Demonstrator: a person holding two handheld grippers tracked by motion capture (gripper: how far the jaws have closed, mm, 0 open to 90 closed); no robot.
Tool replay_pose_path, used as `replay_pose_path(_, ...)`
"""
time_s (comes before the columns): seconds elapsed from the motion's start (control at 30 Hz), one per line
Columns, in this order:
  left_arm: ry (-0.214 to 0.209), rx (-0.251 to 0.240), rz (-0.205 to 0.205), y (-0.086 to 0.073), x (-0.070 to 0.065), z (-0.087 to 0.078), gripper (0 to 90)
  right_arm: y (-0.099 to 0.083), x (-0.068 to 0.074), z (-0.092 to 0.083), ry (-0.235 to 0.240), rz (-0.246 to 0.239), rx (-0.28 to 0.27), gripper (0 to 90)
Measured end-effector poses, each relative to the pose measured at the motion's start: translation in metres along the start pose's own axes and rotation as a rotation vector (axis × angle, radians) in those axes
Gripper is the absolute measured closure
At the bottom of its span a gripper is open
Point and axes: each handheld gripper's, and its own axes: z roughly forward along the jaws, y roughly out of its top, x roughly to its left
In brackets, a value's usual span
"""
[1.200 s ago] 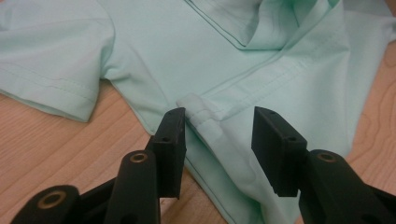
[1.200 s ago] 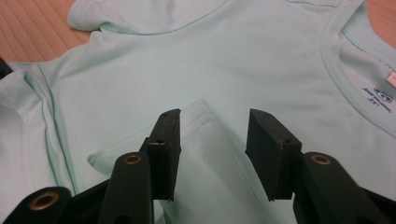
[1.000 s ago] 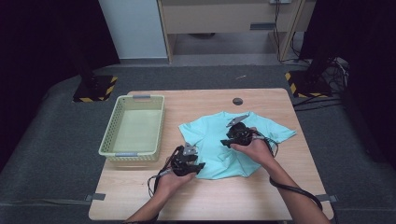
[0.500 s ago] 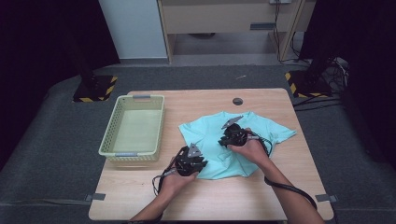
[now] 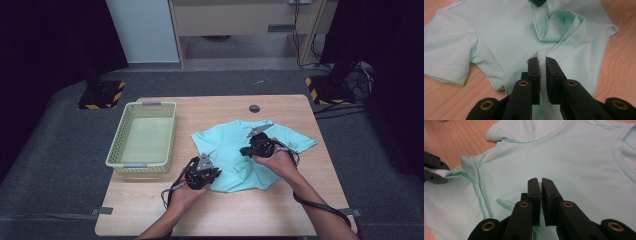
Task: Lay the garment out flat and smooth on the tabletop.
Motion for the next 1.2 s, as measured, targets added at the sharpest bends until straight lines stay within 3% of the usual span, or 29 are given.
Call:
replay_pose_path(0.1, -0.015, -0.004, 0.018, 0.000, -0.003, -0.004, 83.0, -0.007, 0.000, -0.020, 0.008, 0.005, -0.029, 85.7)
replay_pose_path(0.17, -0.039, 0.009, 0.061, 0.000, -0.007, -0.005, 82.9, -0.015, 0.000, -0.032, 0.014, 0.010, -0.044, 85.7)
replay_pose_path(0.27, -0.070, 0.008, 0.081, -0.001, -0.013, -0.009, 82.8, -0.031, 0.002, -0.053, 0.017, 0.013, -0.070, 85.8)
replay_pose_path(0.53, -0.125, 0.025, 0.156, -0.003, -0.025, -0.014, 82.1, -0.072, 0.001, -0.085, 0.000, 0.038, -0.073, 85.7)
replay_pose_path(0.73, -0.163, 0.052, 0.178, -0.010, -0.029, -0.016, 82.3, -0.101, 0.000, -0.101, -0.011, 0.060, -0.067, 85.7)
replay_pose_path(0.87, -0.170, 0.063, 0.163, -0.015, -0.028, -0.020, 82.7, -0.120, 0.000, -0.110, -0.023, 0.074, -0.053, 85.7)
replay_pose_path(1.2, -0.193, 0.062, 0.082, -0.026, -0.028, -0.029, 81.4, -0.156, 0.004, -0.134, -0.055, 0.109, -0.035, 85.4)
